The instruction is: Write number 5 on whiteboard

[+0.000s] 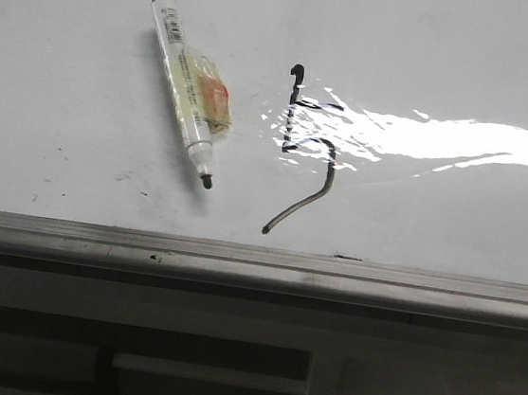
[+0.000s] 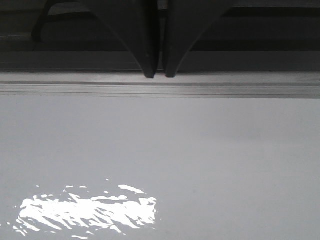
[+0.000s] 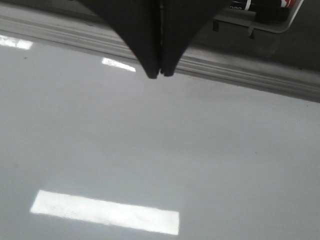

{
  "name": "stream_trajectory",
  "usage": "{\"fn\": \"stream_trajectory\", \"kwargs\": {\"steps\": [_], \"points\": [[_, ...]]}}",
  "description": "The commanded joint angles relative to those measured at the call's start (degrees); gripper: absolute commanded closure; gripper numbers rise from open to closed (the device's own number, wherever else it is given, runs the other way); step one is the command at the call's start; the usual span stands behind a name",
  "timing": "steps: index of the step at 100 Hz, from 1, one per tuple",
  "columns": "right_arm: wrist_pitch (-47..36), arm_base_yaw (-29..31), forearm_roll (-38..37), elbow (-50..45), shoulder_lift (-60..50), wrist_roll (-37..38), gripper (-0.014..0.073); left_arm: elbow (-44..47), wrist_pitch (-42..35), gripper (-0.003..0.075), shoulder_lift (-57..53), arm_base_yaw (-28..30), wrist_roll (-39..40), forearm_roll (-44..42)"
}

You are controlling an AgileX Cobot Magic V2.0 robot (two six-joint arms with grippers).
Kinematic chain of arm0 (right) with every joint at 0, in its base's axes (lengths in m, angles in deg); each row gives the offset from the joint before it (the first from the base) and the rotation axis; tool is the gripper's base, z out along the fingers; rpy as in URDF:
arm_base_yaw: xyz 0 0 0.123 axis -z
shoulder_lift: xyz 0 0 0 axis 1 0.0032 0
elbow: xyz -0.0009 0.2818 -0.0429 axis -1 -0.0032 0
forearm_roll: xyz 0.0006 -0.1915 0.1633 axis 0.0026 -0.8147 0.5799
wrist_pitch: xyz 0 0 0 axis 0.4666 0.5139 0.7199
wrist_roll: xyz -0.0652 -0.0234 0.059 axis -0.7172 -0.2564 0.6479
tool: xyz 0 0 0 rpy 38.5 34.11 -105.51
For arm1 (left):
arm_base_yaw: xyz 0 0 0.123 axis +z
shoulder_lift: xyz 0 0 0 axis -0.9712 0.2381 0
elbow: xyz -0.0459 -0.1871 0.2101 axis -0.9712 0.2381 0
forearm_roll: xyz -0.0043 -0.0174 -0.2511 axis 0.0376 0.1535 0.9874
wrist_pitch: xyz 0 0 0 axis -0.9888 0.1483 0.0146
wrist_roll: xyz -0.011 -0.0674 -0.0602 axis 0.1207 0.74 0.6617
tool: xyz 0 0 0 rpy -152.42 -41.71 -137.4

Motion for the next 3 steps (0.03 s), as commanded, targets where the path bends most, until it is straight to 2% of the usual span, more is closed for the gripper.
{"fn": "stream_trajectory", "kwargs": {"steps": [1,3], "points": [[-0.9,0.3,-0.2,-1.2,-1.0,-0.3,0.0657,1.3,-3.3,0.0741,-1.4,0.2,0.5,0.2],[-0.9,0.3,-0.2,-1.2,-1.0,-0.3,0.0657,1.3,-3.3,0.0741,-1.4,0.2,0.5,0.2]]}}
